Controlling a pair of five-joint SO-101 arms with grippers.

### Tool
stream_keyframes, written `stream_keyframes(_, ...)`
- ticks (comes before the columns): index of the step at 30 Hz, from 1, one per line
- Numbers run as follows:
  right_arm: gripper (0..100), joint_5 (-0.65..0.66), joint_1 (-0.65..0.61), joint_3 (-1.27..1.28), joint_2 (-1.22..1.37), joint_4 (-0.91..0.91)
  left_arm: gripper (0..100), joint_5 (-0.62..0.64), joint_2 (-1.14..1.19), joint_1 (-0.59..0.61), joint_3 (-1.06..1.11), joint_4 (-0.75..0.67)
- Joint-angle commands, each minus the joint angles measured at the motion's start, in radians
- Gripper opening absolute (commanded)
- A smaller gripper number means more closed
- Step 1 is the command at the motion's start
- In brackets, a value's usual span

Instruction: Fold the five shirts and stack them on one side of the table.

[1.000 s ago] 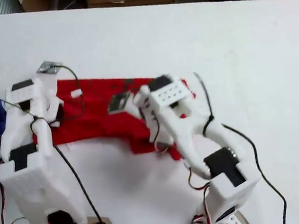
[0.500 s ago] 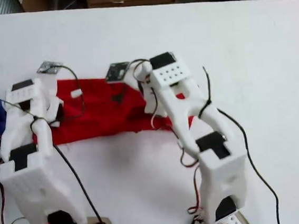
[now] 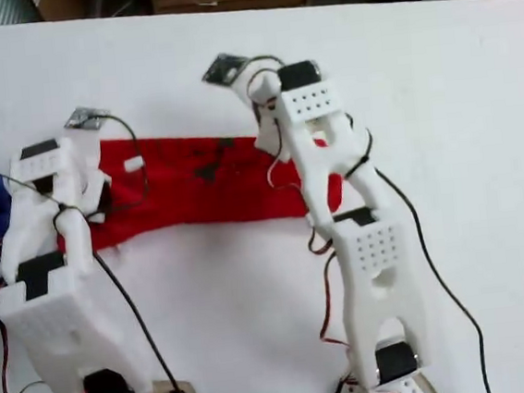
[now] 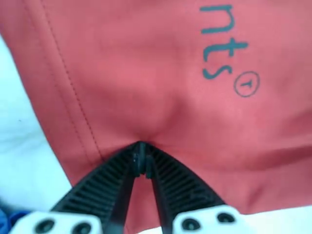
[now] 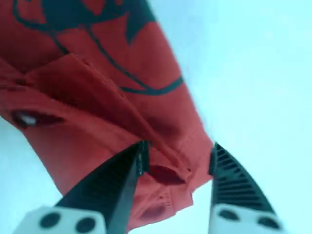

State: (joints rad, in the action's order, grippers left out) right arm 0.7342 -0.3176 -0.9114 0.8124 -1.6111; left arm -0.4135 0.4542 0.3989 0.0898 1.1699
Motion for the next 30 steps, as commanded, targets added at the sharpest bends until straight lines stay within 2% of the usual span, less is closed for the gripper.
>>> stream_keyframes(1, 21.4, -0.014, 0.013, -0.135, -0.01, -0.068, 2, 0.002, 0.008, 0.008, -0.013, -0.014)
stream_keyframes(4, 16.6, -0.014, 0.007, -0.195, -0.012, -0.154, 2, 0.002, 0.008, 0.008, -0.013, -0.014)
stream_keyframes(7, 0.0, -0.034, 0.022, -0.19, -0.03, -0.162, 2, 0.002, 0.008, 0.008, -0.013, -0.014)
stream_keyframes(8, 3.7, -0.054, 0.03, -0.169, -0.048, -0.162, 2, 0.002, 0.008, 0.008, -0.013, -0.014)
stream_keyframes(11, 2.3, -0.094, 0.028, -0.028, -0.143, -0.162, 2, 0.002, 0.008, 0.008, -0.013, -0.014)
stream_keyframes(14, 2.2, -0.097, -0.025, 0.175, -0.242, -0.15, 2, 0.002, 0.008, 0.008, -0.013, -0.014)
stream_keyframes(16, 2.2, -0.109, -0.074, 0.285, -0.265, -0.088, 2, 0.002, 0.008, 0.008, -0.013, -0.014)
stream_keyframes(18, 2.2, -0.181, -0.113, 0.358, -0.269, 0.012, 2, 0.002, 0.008, 0.008, -0.013, -0.014)
stream_keyframes(24, 2.2, -0.397, -0.188, 0.428, -0.26, 0.242, 2, 0.002, 0.008, 0.008, -0.012, -0.014)
stream_keyframes(30, 2.2, -0.417, -0.243, 0.503, -0.259, 0.302, 2, 0.002, 0.008, 0.008, -0.012, -0.014)
